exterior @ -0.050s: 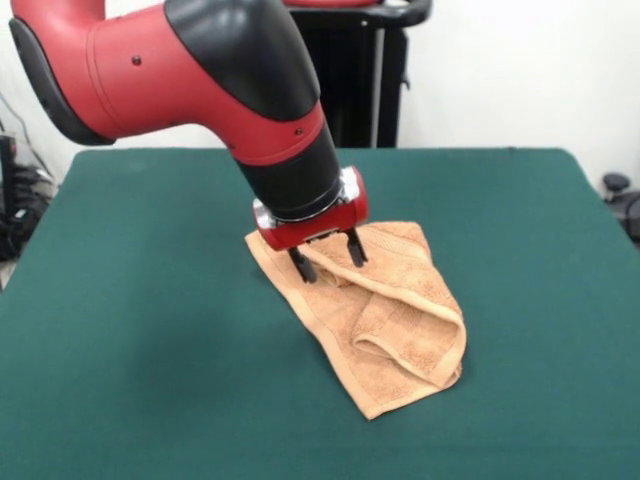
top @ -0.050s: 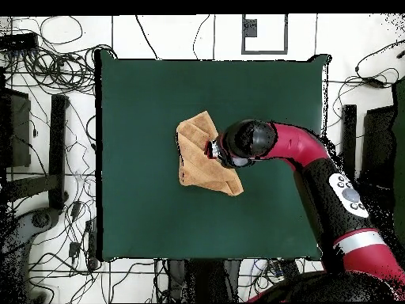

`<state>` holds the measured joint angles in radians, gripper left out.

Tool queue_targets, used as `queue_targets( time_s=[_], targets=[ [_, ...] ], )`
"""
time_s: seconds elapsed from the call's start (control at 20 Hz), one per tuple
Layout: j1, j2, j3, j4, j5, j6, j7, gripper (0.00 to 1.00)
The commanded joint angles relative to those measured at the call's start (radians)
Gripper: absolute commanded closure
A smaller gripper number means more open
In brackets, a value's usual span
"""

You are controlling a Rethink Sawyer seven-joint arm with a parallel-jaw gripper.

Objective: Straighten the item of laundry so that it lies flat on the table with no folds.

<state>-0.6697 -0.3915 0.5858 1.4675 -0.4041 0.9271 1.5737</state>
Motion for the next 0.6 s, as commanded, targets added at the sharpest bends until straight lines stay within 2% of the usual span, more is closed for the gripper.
queue_targets(
  time_s=[0.05,0.6],
  targets=[
    [0.014,0.076,0.028,0.071,-0.057,0.048,-0.197,0.00],
    [0.004,0.095,0.037,0.068,-0.069,0.049,-0.196,0.00]
  ],
)
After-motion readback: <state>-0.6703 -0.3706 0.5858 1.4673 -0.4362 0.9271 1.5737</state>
